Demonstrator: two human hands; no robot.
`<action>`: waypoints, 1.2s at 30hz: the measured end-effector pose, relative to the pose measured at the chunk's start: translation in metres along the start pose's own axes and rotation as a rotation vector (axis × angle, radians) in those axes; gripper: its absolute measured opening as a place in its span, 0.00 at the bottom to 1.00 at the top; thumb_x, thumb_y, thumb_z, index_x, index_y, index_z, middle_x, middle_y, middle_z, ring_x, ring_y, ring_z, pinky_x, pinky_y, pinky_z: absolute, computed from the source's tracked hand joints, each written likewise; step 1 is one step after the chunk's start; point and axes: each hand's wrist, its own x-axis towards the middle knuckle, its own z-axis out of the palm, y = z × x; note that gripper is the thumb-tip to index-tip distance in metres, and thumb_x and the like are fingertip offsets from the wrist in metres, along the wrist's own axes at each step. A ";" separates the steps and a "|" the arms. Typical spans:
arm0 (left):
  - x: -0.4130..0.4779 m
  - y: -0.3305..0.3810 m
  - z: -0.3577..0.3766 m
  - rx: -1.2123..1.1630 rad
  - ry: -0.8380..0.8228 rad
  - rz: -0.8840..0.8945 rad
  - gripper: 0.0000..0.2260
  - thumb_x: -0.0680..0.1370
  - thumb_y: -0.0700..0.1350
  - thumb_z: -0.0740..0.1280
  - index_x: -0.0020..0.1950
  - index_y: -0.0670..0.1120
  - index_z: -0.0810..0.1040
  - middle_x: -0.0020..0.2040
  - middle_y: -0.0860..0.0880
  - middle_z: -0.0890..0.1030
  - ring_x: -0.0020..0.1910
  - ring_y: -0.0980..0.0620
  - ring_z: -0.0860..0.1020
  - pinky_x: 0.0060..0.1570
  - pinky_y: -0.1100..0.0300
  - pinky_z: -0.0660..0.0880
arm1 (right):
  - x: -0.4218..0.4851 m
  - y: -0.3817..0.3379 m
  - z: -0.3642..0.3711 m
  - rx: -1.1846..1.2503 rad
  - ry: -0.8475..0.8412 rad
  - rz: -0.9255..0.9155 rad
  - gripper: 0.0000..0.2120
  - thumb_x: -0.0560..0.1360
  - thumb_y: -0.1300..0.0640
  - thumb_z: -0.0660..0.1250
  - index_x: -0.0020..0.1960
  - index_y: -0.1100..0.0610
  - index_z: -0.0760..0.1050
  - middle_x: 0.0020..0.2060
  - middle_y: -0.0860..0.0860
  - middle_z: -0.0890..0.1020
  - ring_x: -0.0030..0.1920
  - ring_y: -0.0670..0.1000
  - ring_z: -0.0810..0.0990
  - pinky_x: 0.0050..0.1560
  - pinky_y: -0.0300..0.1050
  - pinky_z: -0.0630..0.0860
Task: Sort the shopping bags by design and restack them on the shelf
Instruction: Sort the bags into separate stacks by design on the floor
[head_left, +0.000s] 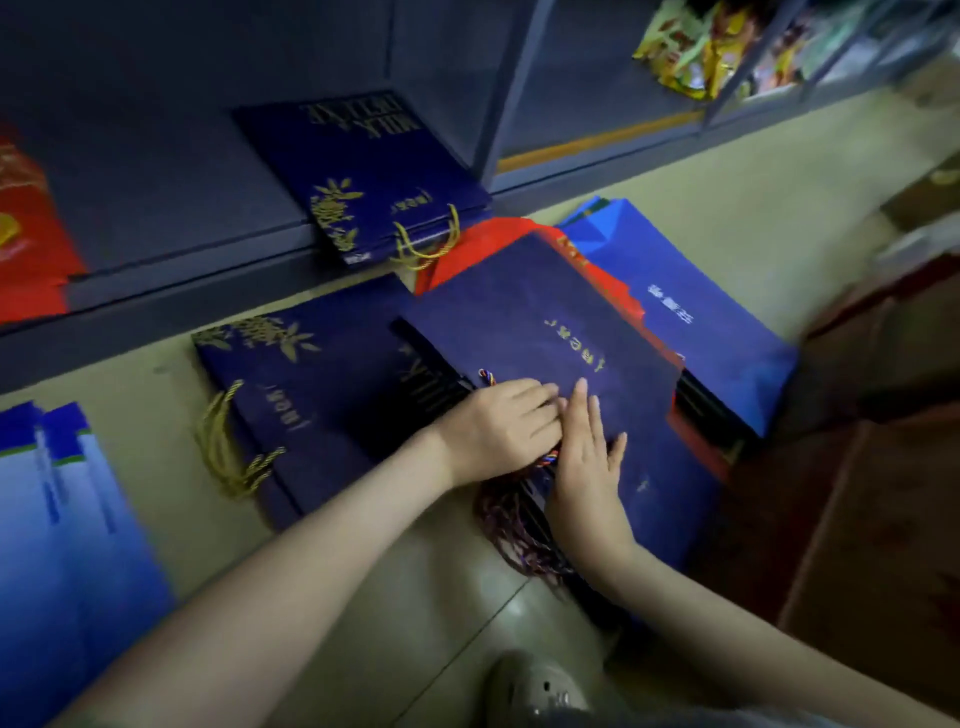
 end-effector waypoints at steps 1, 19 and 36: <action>0.004 0.008 0.015 -0.009 -0.026 0.028 0.09 0.78 0.35 0.62 0.45 0.40 0.83 0.46 0.42 0.83 0.49 0.44 0.81 0.55 0.51 0.74 | -0.004 0.013 0.005 -0.009 -0.014 0.072 0.42 0.71 0.77 0.54 0.75 0.58 0.33 0.69 0.43 0.29 0.73 0.46 0.32 0.73 0.60 0.39; -0.041 0.014 0.049 -0.264 -0.921 -0.401 0.27 0.82 0.56 0.52 0.78 0.48 0.49 0.78 0.43 0.47 0.77 0.47 0.48 0.73 0.47 0.43 | 0.039 0.077 0.023 -0.101 -0.455 -0.034 0.45 0.69 0.30 0.55 0.77 0.54 0.48 0.76 0.53 0.54 0.75 0.55 0.52 0.73 0.54 0.53; -0.253 -0.218 -0.118 0.651 -0.731 -1.599 0.38 0.79 0.40 0.60 0.76 0.47 0.34 0.76 0.36 0.40 0.76 0.38 0.40 0.71 0.40 0.39 | 0.228 -0.279 0.104 0.095 -0.246 -0.747 0.41 0.72 0.63 0.65 0.77 0.55 0.45 0.75 0.54 0.54 0.74 0.55 0.53 0.72 0.49 0.53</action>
